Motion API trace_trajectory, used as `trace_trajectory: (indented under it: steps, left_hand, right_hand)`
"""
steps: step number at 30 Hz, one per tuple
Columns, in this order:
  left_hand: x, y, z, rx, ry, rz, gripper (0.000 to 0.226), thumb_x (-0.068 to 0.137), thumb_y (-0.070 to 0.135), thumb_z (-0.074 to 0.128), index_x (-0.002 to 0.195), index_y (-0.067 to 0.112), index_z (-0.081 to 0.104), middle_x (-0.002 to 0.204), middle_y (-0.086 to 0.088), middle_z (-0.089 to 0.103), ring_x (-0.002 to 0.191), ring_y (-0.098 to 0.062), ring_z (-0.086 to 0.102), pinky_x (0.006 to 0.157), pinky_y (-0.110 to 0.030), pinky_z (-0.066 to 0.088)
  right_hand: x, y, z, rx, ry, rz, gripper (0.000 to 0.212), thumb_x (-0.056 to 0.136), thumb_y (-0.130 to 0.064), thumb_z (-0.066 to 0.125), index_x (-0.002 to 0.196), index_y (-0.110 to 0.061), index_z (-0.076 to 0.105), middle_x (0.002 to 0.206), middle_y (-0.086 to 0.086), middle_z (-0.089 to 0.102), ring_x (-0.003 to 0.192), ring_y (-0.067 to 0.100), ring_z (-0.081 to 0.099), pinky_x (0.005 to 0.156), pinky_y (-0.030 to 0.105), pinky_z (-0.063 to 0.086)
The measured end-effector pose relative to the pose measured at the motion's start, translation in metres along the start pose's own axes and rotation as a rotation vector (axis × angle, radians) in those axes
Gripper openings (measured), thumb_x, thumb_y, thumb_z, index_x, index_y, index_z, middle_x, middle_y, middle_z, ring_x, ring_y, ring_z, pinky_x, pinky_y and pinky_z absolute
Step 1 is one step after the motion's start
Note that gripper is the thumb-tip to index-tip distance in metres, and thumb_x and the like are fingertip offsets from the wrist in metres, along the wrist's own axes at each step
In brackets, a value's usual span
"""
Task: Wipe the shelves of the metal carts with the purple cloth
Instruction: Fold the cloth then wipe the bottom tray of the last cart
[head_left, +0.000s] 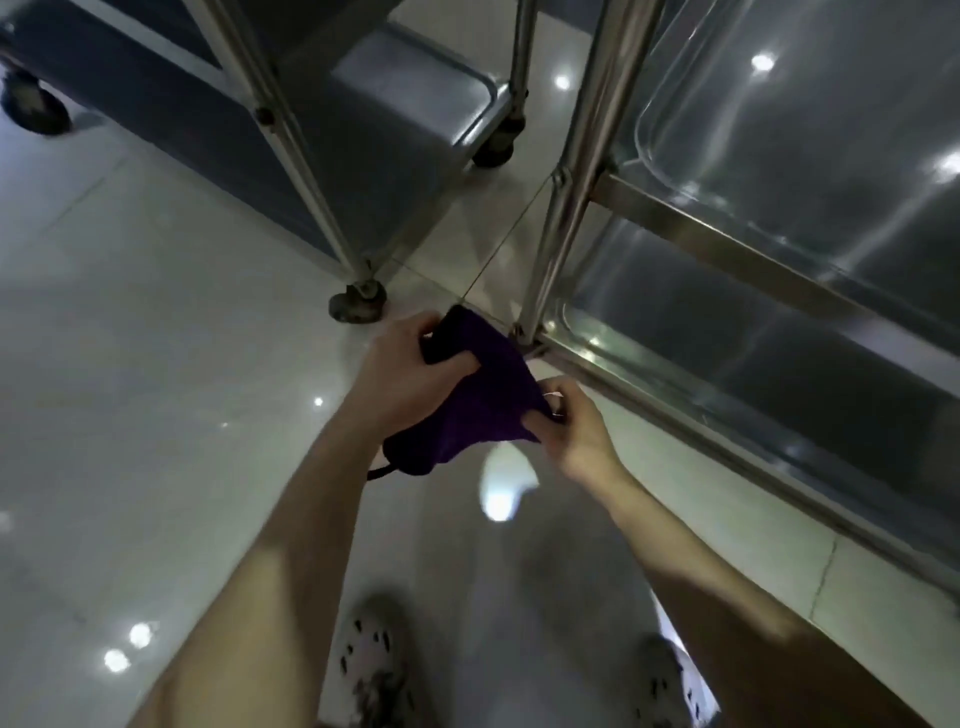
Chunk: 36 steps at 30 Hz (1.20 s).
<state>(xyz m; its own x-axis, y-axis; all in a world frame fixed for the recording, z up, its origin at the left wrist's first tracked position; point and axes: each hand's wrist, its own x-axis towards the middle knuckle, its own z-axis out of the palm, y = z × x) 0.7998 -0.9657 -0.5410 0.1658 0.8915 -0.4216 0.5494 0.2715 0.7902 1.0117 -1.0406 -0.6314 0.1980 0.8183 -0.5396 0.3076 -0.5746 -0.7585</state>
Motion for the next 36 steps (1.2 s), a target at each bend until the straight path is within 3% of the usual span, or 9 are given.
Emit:
trace_trajectory:
  steps: [7,12,18,21,25,27,30,33,36]
  left_hand:
    - [-0.094,-0.004,-0.019,0.019,0.095,-0.195,0.038,0.097,0.032,0.071,0.133,0.021,0.066,0.107,0.010,0.071,0.098,-0.013,0.069,0.074,-0.026,0.053]
    - [-0.148,0.060,-0.095,0.001,0.085,-0.213,0.040,0.102,0.038,0.074,0.135,0.020,0.062,0.112,0.008,0.071,0.099,-0.012,0.068,0.083,-0.032,0.056]
    - [-0.204,0.174,-0.211,-0.157,0.174,-0.292,0.037,0.099,0.039,0.078,0.130,0.023,0.066,0.116,0.007,0.075,0.106,-0.018,0.073,0.099,-0.050,0.061]
    - [-0.214,0.226,-0.269,-0.180,0.201,-0.234,0.046,0.099,0.039,0.079,0.138,0.019,0.063,0.124,0.004,0.073,0.114,-0.021,0.072,0.101,-0.049,0.061]
    - [-0.223,0.290,-0.337,-0.307,0.194,-0.112,0.068,0.096,0.032,0.084,0.150,0.030,0.042,0.122,0.010,0.069,0.103,-0.014,0.076,0.076,-0.029,0.065]
    - [-0.224,0.316,-0.365,-0.433,0.153,-0.039,0.074,0.099,0.015,0.080,0.149,0.044,0.034,0.126,-0.002,0.071,0.103,-0.020,0.078,0.077,-0.038,0.069]
    - [-0.214,0.353,-0.394,-0.466,0.118,0.078,0.060,0.101,0.002,0.074,0.134,0.043,0.046,0.125,-0.006,0.072,0.106,-0.028,0.078,0.076,-0.049,0.069]
    - [-0.195,0.379,-0.407,-0.321,0.120,0.187,0.028,0.101,0.005,0.074,0.110,0.029,0.064,0.122,0.002,0.073,0.113,-0.024,0.070,0.085,-0.043,0.064]
    - [-0.169,0.395,-0.419,-0.245,0.104,0.226,0.027,0.097,0.011,0.079,0.109,0.035,0.076,0.123,0.015,0.072,0.118,-0.010,0.067,0.092,-0.037,0.062]
  right_hand:
    - [-0.091,-0.035,-0.007,0.000,-0.077,0.214,0.025,0.089,-0.005,0.075,0.095,0.013,0.058,0.073,0.006,0.050,0.071,0.018,0.047,0.070,0.035,0.043]
    - [-0.152,-0.138,-0.043,0.055,-0.092,0.225,0.019,0.084,-0.013,0.080,0.092,-0.004,0.066,0.083,0.006,0.069,0.084,0.026,0.070,0.088,0.059,0.064]
    - [-0.215,-0.299,-0.072,0.241,-0.017,0.181,0.033,0.093,-0.008,0.077,0.110,-0.018,0.051,0.093,0.001,0.080,0.088,0.022,0.078,0.077,0.040,0.063]
    - [-0.239,-0.374,-0.082,0.138,-0.026,-0.068,0.032,0.105,-0.012,0.065,0.123,-0.018,0.039,0.084,-0.014,0.078,0.075,0.006,0.075,0.067,0.027,0.058]
    - [-0.265,-0.463,-0.097,0.128,0.112,-0.284,0.026,0.113,-0.025,0.056,0.131,-0.027,0.037,0.092,-0.010,0.077,0.082,0.007,0.075,0.071,0.029,0.060]
    - [-0.271,-0.496,-0.105,0.119,0.203,-0.340,0.022,0.114,-0.028,0.051,0.131,-0.031,0.037,0.097,-0.009,0.073,0.082,-0.002,0.072,0.069,0.016,0.054]
    - [-0.278,-0.535,-0.117,0.255,0.283,-0.208,0.046,0.112,-0.030,0.058,0.149,-0.020,0.033,0.098,-0.008,0.068,0.075,-0.013,0.068,0.058,0.006,0.048]
    - [-0.285,-0.559,-0.126,0.478,0.198,-0.132,0.083,0.094,-0.010,0.082,0.150,-0.032,0.024,0.113,0.000,0.066,0.079,-0.006,0.074,0.057,0.017,0.059]
    - [-0.282,-0.572,-0.128,0.379,0.205,-0.248,0.069,0.093,-0.001,0.079,0.131,-0.041,0.039,0.124,0.002,0.063,0.094,0.010,0.076,0.062,0.025,0.063]
